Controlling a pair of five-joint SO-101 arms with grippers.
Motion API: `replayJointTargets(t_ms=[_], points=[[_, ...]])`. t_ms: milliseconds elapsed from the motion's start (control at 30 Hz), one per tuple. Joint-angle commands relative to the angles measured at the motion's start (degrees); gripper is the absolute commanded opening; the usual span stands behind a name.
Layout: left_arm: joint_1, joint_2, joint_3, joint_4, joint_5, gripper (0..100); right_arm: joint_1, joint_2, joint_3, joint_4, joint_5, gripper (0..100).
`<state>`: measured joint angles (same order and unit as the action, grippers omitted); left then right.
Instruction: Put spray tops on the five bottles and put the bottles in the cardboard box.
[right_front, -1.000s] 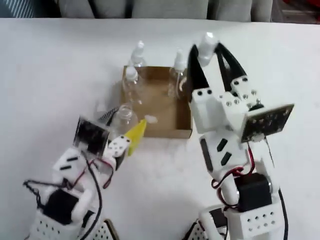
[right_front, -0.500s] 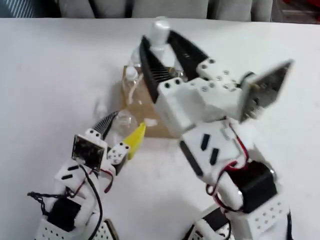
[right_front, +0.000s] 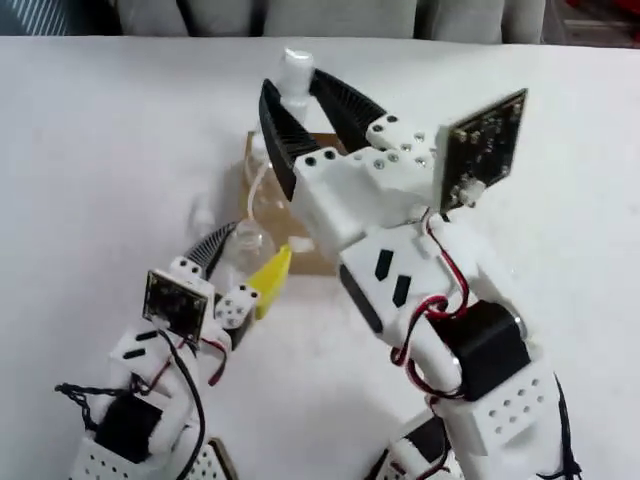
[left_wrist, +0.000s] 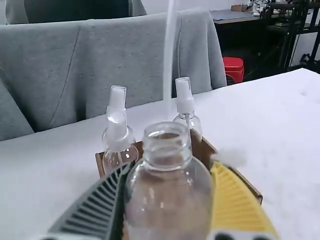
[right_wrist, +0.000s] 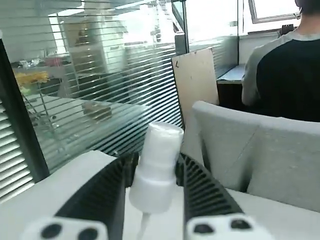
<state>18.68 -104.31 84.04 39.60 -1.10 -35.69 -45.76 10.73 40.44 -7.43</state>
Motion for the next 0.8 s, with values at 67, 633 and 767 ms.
replayJointTargets(t_ms=[67,633,767], points=[[0.7,-0.7,-0.2,-1.9,0.6,2,-0.7,-0.3,1.7,0.1,-0.4,1.5],[0.7,-0.7,-0.2,-1.9,0.6,2,-7.9,-7.5,20.0,0.2,0.0,1.7],[0.6,-0.7,-0.2,-1.9,0.6,2,-10.2,-9.6,23.1,0.5,0.7,1.9]])
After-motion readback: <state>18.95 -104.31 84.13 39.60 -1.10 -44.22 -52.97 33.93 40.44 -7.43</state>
